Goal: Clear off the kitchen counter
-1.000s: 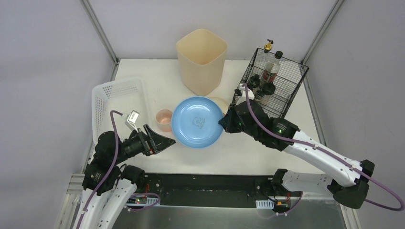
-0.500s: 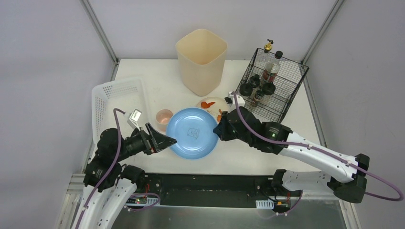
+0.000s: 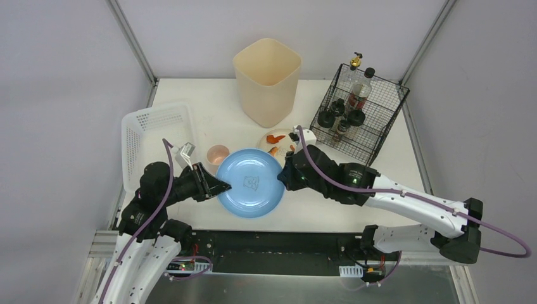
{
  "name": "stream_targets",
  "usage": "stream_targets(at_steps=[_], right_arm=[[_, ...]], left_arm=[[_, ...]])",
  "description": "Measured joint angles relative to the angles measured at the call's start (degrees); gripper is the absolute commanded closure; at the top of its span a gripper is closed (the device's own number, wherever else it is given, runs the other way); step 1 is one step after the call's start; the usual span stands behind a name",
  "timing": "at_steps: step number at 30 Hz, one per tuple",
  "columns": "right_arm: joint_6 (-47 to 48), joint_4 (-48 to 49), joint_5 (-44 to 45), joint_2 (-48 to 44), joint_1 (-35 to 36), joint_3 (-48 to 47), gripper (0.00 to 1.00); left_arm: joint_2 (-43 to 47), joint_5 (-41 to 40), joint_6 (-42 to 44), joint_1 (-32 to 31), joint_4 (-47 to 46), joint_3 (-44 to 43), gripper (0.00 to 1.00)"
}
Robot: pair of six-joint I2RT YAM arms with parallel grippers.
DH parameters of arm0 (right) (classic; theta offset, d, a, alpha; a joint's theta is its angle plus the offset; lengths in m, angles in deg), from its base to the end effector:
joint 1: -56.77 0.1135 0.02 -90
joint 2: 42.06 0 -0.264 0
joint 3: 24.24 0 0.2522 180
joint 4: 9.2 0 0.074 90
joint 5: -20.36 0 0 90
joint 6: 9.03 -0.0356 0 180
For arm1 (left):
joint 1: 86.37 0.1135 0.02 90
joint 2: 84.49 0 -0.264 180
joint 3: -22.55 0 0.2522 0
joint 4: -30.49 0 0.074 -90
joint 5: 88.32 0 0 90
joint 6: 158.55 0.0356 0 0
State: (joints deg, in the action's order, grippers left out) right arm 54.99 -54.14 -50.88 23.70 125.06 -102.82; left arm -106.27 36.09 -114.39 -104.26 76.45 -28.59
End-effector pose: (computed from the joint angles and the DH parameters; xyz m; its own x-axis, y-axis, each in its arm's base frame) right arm 0.1027 0.2269 0.3529 -0.5180 -0.1798 -0.8363 -0.6141 0.7587 0.2173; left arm 0.0830 -0.0479 0.3056 -0.7409 -0.3828 -0.5518 0.3406 0.4940 -0.8000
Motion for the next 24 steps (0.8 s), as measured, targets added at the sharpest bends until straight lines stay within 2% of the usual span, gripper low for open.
stream_targets(at_steps=[3,5,9,12,20,24], right_arm=[[0.02,0.02,0.46,0.0,0.0,-0.37,1.0],[-0.02,0.17,0.83,0.0,0.0,-0.66,0.98],[-0.22,0.46,1.53,0.02,0.07,-0.7,0.69],[-0.48,1.11,1.92,-0.02,0.11,-0.68,0.54],[0.13,1.81,3.61,-3.58,0.2,1.27,0.37],[1.92,1.81,6.97,-7.98,-0.35,4.9,0.36]], left_arm=[[-0.02,-0.63,1.31,0.0,0.2,0.04,1.0],[-0.28,-1.01,2.29,0.0,0.79,0.15,1.0],[-1.79,-1.4,2.97,0.0,0.46,0.15,1.0],[-3.45,-1.66,2.99,0.0,0.13,0.13,1.0],[-8.59,-5.68,4.5,0.0,0.57,-1.99,1.0],[-12.9,-8.68,7.41,0.0,1.57,-6.51,1.0]])
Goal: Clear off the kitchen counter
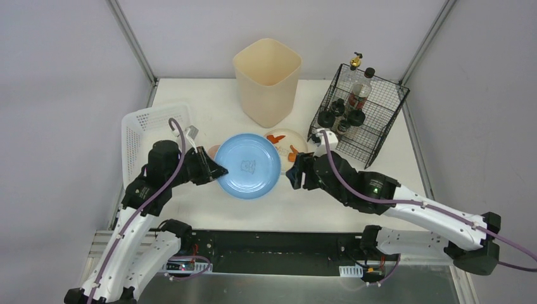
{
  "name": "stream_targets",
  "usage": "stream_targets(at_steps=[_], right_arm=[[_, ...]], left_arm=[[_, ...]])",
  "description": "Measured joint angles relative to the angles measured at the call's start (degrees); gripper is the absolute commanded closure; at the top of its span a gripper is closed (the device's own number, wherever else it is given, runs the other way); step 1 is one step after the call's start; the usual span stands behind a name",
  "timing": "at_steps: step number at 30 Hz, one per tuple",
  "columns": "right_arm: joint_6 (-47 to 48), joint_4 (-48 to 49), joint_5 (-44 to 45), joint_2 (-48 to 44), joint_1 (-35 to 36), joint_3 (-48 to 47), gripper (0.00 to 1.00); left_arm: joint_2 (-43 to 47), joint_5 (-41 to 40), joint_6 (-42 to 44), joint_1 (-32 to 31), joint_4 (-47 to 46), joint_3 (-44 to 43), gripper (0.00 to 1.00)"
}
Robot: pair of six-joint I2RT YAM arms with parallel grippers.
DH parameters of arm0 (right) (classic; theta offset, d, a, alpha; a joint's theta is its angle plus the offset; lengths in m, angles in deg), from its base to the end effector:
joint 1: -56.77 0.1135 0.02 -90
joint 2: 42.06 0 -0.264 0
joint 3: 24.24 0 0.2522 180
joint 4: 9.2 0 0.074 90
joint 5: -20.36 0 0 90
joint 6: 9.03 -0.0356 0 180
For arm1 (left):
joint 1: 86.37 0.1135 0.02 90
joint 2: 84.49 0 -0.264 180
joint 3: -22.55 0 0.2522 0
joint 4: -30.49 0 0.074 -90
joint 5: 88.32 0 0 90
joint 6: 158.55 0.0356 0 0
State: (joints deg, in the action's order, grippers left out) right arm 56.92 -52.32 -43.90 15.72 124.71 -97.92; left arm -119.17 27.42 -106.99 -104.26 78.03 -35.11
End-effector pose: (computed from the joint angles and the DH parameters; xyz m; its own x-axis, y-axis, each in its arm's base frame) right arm 0.0955 0.1945 0.3574 -0.4380 -0.1034 -0.8930 -0.5599 0.8086 0.1810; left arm 0.1204 -0.0551 0.3181 -0.7155 -0.3575 -0.6002 0.2653 0.6558 -0.7068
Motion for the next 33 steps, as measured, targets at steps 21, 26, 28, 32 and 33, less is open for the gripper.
stream_targets(at_steps=[21,26,28,32,33], right_arm=[[4.74,4.79,3.61,-18.14,-12.04,25.57,0.34],[5.16,5.79,3.48,-19.52,-12.07,29.05,0.33],[5.29,6.88,3.37,-21.77,-12.07,29.68,0.33],[5.27,8.24,2.67,-23.19,-12.13,29.81,0.33],[5.25,8.26,2.36,-22.84,-12.15,29.81,0.33]], left_arm=[[-15.8,-4.76,8.02,21.44,1.55,-12.11,1.0],[-15.96,-5.03,8.24,27.17,1.44,-12.11,1.0],[-16.13,-5.25,7.98,30.21,1.14,-12.07,1.0],[-17.07,-5.18,5.79,37.62,-1.01,-10.95,1.0],[-17.4,-5.07,4.92,39.5,-1.73,-10.43,1.0]])
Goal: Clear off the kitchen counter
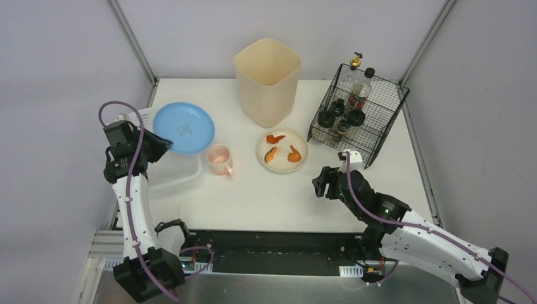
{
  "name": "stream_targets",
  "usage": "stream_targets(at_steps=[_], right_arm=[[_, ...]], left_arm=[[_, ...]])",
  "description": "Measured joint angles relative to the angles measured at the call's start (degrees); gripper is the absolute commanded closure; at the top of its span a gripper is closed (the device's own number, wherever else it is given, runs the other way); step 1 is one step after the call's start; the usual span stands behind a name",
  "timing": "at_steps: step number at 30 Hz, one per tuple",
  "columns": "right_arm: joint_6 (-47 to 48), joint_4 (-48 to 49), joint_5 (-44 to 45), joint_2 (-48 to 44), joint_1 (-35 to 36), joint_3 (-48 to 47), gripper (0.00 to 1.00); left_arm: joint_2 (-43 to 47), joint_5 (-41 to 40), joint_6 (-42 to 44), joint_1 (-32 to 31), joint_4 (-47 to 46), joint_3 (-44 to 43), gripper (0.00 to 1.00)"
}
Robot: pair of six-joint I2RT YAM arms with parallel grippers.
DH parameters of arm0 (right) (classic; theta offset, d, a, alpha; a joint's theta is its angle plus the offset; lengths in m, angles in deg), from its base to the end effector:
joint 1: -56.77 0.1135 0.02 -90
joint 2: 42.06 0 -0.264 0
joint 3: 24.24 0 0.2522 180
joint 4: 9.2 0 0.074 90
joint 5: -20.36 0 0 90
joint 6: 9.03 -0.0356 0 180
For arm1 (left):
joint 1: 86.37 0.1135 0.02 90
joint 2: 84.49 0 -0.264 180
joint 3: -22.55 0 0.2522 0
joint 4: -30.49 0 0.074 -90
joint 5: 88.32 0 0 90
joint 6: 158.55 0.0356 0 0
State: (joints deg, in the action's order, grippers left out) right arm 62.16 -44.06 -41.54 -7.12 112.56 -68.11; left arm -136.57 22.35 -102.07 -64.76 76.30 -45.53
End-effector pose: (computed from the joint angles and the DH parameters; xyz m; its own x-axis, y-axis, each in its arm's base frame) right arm 0.0968 0.1126 0.2578 -0.3911 -0.0694 -0.9177 -0.3858 0.9177 0.0950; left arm 0.1843 0.0595 0.3379 -0.3523 -0.6953 -0.6265 -0.3051 0.7181 -0.6255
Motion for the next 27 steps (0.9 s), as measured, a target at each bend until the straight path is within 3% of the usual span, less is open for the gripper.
stream_targets(at_steps=[6,27], right_arm=[[-0.2,-0.13,-2.01,2.14,0.0,0.0,0.33],[-1.25,-0.13,-6.56,1.05,0.0,0.02,0.32]], left_arm=[[-2.45,-3.48,-5.03,7.54,-2.93,2.8,1.0],[-13.22,-20.92,-12.52,10.78,-7.98,3.48,1.0]])
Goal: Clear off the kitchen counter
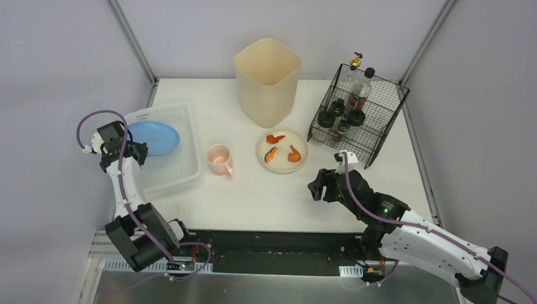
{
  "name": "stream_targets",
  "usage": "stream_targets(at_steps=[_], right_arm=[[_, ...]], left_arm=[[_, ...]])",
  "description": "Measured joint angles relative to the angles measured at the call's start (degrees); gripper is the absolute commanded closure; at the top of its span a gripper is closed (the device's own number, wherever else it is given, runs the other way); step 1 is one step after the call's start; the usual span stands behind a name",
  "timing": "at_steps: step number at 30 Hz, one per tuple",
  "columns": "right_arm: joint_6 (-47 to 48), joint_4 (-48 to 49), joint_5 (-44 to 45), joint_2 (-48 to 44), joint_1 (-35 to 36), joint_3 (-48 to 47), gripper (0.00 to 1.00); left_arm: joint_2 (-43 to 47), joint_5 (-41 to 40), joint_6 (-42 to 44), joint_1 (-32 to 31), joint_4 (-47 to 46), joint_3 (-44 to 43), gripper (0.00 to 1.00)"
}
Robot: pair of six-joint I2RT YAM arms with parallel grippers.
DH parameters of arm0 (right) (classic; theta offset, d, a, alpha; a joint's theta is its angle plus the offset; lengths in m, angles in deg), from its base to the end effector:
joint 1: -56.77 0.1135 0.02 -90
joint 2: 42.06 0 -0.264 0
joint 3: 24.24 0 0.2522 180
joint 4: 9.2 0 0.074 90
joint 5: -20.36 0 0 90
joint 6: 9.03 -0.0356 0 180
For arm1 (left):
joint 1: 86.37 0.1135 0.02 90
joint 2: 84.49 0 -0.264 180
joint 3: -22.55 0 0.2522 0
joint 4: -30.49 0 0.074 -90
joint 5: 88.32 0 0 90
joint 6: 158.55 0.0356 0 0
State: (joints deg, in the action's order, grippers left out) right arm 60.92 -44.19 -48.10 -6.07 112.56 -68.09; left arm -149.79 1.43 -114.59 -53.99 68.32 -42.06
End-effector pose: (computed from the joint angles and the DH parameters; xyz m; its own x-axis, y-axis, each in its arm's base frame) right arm 0.0960 0.1180 0.2543 -0.4416 -0.0823 -0.8934 -0.4621 0.8744 0.1478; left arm 0.2090 0.1327 0.2821 0.0225 -0.8381 -0.5451 -0.7523 0.3449 -0.5613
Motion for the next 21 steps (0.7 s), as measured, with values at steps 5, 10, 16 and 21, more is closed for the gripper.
stream_targets(at_steps=[5,10,16,21], right_arm=[[-0.35,0.02,0.0,-0.57,0.0,0.72,0.32],[-0.5,0.02,0.0,-0.57,0.0,0.92,0.32],[-0.57,0.02,-0.02,0.02,0.0,0.9,0.32],[-0.7,0.04,-0.04,0.46,0.0,0.9,0.32]], left_arm=[[-5.09,-0.35,-1.53,0.0,-1.18,-0.13,1.0],[-10.49,-0.33,-2.91,-0.02,-2.1,-1.68,1.0],[-15.5,-1.73,-4.61,-1.64,-2.84,-3.43,1.0],[-18.53,-4.81,-6.8,-6.67,-4.5,-4.9,1.0]])
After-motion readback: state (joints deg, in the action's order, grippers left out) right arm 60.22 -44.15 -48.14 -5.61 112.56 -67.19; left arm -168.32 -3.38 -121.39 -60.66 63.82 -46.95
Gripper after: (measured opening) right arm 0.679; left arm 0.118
